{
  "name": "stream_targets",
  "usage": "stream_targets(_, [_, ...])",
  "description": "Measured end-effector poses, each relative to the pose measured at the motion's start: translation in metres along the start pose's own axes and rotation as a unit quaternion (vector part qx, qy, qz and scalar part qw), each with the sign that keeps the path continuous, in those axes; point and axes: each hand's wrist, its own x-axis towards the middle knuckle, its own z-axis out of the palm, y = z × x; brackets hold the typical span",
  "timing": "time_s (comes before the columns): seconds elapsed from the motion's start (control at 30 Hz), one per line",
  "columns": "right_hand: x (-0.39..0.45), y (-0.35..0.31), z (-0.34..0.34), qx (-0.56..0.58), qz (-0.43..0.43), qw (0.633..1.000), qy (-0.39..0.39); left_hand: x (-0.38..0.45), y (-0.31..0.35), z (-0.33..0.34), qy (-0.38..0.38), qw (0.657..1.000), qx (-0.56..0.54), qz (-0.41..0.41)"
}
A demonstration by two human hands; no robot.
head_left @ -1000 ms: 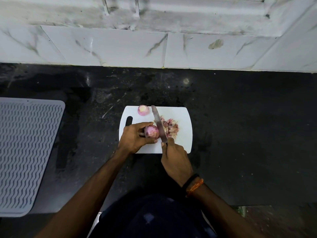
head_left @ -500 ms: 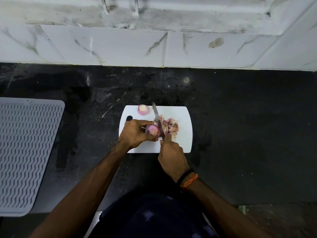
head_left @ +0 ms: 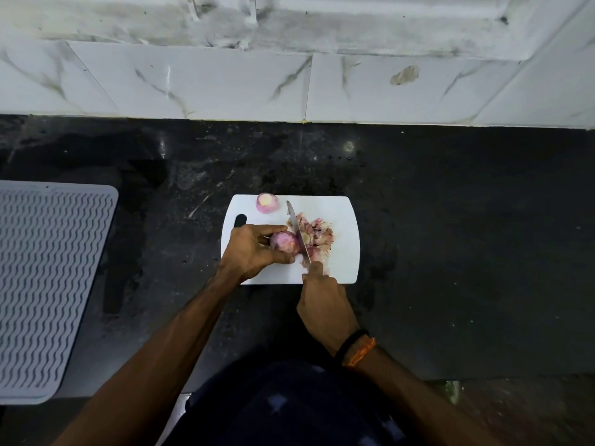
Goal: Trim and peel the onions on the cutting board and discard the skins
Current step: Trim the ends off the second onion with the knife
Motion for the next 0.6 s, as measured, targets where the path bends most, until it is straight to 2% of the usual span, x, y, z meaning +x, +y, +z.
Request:
stream_targets(0.2, [0.013, -0.006, -0.006, -0.023, -0.007, 1.000, -0.008, -0.003, 0.000, 0.003, 0.010, 1.000, 0.001, 0.004])
stream_targets(0.43, [-0.009, -0.003, -0.006, 0.009, 0.037, 0.999, -0.032, -0.004, -0.002, 0.005, 0.020, 1.000, -0.005, -0.015])
stream_targets(0.6, [0.009, -0.009, -0.017, -0.011, -0.001, 1.000, -0.029, -0.008, -0.004, 0.006, 0.037, 0.999, 0.002, 0.010])
